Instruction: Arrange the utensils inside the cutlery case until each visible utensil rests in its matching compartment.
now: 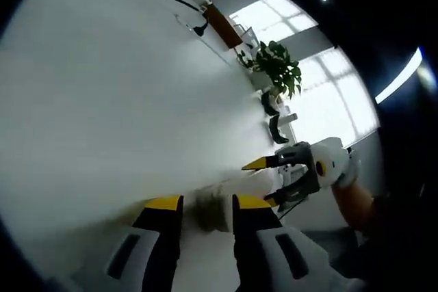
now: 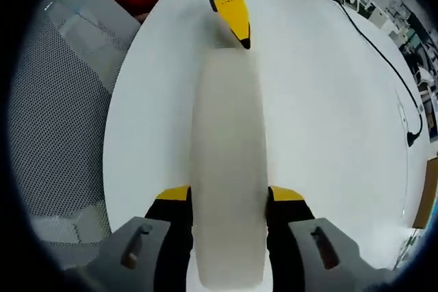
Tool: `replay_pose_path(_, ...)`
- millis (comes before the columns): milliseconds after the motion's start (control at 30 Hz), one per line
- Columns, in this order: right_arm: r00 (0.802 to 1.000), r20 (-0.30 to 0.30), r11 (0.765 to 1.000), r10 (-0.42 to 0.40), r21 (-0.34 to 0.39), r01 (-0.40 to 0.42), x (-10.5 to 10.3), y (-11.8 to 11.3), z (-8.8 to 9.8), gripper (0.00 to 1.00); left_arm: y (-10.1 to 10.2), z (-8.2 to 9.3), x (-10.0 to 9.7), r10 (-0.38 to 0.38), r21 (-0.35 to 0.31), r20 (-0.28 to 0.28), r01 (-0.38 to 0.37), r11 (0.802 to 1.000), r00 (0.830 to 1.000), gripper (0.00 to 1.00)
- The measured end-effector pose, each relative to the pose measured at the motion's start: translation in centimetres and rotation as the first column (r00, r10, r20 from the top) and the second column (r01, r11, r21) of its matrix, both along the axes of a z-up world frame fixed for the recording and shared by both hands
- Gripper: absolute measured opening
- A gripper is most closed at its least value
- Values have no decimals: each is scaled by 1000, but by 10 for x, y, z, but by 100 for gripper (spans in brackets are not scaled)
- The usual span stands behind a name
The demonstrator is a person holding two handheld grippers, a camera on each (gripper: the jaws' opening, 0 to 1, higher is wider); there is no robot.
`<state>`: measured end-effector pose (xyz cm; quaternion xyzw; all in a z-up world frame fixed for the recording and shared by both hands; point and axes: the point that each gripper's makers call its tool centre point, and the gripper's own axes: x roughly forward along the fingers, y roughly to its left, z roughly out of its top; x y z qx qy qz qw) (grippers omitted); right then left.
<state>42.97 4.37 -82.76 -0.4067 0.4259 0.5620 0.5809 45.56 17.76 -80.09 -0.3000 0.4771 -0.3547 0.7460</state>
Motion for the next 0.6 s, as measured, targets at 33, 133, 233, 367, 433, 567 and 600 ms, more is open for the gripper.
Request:
replay_pose_path(33, 1000, -2, 1000, 6, 3, -6, -1, 1, 0, 40, 0, 1, 0, 3, -5, -3, -3, 1000, 1000, 29)
replay_pose_path(133, 1000, 8, 1000, 29, -8, -29, 2, 2, 0, 40, -2, 1, 1, 0, -9, -7, 0, 1000, 1000, 29)
replay_pose_path(233, 1000, -27, 1000, 3, 3, -3, 3, 3, 0, 40, -8, 2, 0, -14, -11, -10, 14, 1000, 1000, 29)
replay_pose_path(367, 999, -46, 1000, -3, -1, 3, 1, 0, -2, 41, -14, 1, 1, -21, 9, -1, 21, 1000, 1000, 28)
replay_pose_path(433, 999, -42, 1000, 3, 8, -2, 2, 1, -2, 41, -17, -2, 0, -34, 29, 6, 34, 999, 999, 27)
replay_pose_path(567, 1000, -23, 1000, 7, -6, -7, 2, 0, -3, 41, -16, -12, -2, -103, 142, 71, 92, 986, 992, 23)
replay_pose_path(600, 1000, -19, 1000, 7, -6, -7, 3, 0, -3, 43, -18, -9, -1, -102, 135, 79, 91, 987, 992, 24)
